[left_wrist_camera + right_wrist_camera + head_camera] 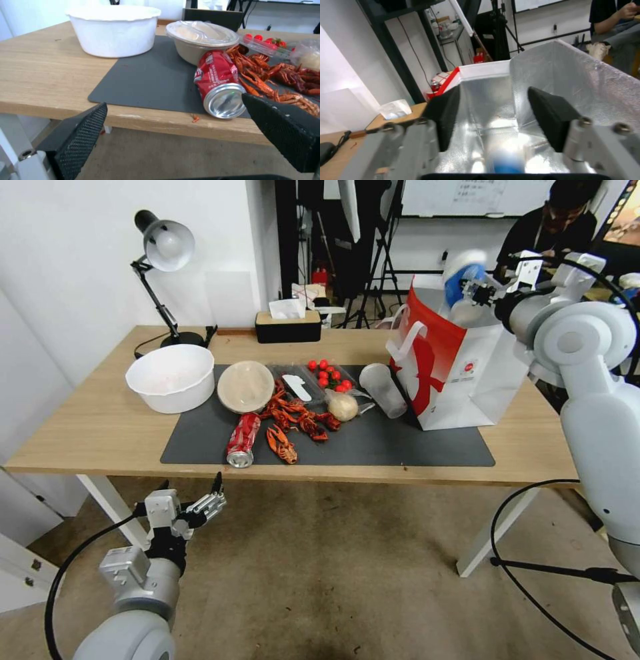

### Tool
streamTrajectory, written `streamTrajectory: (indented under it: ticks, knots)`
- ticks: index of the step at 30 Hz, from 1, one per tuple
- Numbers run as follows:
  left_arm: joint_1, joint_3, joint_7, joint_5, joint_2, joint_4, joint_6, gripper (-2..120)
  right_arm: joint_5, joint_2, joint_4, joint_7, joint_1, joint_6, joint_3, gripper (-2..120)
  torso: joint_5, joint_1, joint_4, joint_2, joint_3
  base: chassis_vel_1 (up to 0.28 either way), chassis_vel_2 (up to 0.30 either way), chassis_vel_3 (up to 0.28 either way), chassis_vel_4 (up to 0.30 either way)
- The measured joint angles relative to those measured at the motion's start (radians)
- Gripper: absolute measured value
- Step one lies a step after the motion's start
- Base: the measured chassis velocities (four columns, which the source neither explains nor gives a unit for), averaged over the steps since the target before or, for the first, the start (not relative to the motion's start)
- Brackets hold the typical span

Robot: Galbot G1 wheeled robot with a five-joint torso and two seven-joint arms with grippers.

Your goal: Pick up the trash from the table and place it into the takeout bag.

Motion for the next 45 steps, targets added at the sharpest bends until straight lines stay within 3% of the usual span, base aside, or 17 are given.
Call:
streamTrajectory:
  ticks: [11, 16, 19, 20, 24, 26, 30, 39, 45]
  knots:
    - [0.003, -0.001, 0.002, 0.001, -0.003, -0.008, -0.007, 100, -0.001, -0.023, 0.051, -0.044, -0.041, 0.001, 0.014, 97, 0.0, 0.0, 0.0001, 0.0, 0.0, 0.0, 0.0, 0.0, 0.0]
    - [0.002, -0.002, 0.003, 0.001, -0.003, -0.008, -0.011, 100, -0.063, -0.044, 0.11, -0.169, -0.102, 0.051, 0.029, 100, 0.0, 0.0, 0.0, 0.0, 0.0, 0.0, 0.0, 0.0, 0.0]
    - [-0.001, -0.002, 0.006, 0.001, -0.003, -0.002, -0.016, 100, -0.151, -0.073, 0.18, -0.314, -0.188, 0.161, 0.038, 100, 0.0, 0.0, 0.0002, 0.0, 0.0, 0.0, 0.0, 0.0, 0.0]
    - [-0.001, -0.002, 0.006, 0.001, -0.003, -0.002, -0.016, 100, -0.151, -0.073, 0.18, -0.314, -0.188, 0.161, 0.038, 100, 0.0, 0.0, 0.0002, 0.0, 0.0, 0.0, 0.0, 0.0, 0.0]
    - [0.0, -0.003, 0.011, 0.0, -0.002, 0.002, -0.018, 100, -0.245, -0.103, 0.25, -0.428, -0.32, 0.257, 0.078, 100, -0.0001, 0.0, 0.0001, 0.0, 0.0, 0.0, 0.0, 0.0, 0.0]
    - [0.0, -0.005, 0.014, 0.0, -0.001, 0.005, -0.024, 100, -0.328, -0.13, 0.299, -0.491, -0.463, 0.343, 0.114, 100, 0.0002, 0.0, -0.0001, 0.0, 0.0, 0.0, 0.0, 0.0, 0.0]
    - [-0.001, -0.005, 0.016, 0.0, 0.001, 0.012, -0.028, 100, -0.391, -0.146, 0.35, -0.52, -0.618, 0.438, 0.147, 100, 0.0001, 0.0, -0.0001, 0.0, 0.0, 0.0, 0.0, 0.0, 0.0]
    - [-0.003, -0.002, 0.02, 0.002, 0.003, 0.02, -0.028, 100, -0.473, -0.13, 0.384, -0.542, -0.796, 0.553, 0.199, 100, -0.0003, 0.0, 0.0004, 0.0, 0.0, 0.0, 0.0, 0.0, 0.0]
    - [-0.003, 0.001, 0.02, 0.002, 0.004, 0.026, -0.033, 100, -0.568, -0.03, 0.411, -0.559, -1.021, 0.706, 0.24, 100, 0.0, 0.0, 0.0, 0.0, 0.0, 0.0, 0.0, 0.0, 0.0]
